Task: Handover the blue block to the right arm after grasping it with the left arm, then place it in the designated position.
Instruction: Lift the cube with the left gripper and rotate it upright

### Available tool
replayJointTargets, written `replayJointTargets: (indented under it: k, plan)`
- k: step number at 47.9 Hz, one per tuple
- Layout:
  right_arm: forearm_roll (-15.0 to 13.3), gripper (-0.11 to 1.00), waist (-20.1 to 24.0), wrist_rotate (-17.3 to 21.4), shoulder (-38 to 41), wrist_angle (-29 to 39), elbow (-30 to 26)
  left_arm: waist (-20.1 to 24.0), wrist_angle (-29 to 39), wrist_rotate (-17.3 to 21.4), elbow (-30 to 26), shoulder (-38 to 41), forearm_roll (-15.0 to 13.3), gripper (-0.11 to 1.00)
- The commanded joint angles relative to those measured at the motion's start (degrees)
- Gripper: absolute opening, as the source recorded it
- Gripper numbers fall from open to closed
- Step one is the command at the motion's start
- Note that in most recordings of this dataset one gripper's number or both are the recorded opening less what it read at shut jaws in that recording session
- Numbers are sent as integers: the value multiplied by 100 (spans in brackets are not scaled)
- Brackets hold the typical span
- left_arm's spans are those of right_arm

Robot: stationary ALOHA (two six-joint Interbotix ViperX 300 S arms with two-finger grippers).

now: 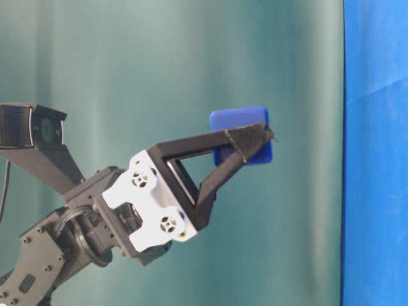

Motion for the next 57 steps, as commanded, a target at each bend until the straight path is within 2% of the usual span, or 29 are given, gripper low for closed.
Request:
replayJointTargets:
  k: [1,57]
  plan:
    - [-9,97,0,0,44,-44,-123,9,-26,-9,-97,-211,18,45]
    - [0,97,-9,0,35,-35,-123,18,-97,-18,-88,-264,18,45]
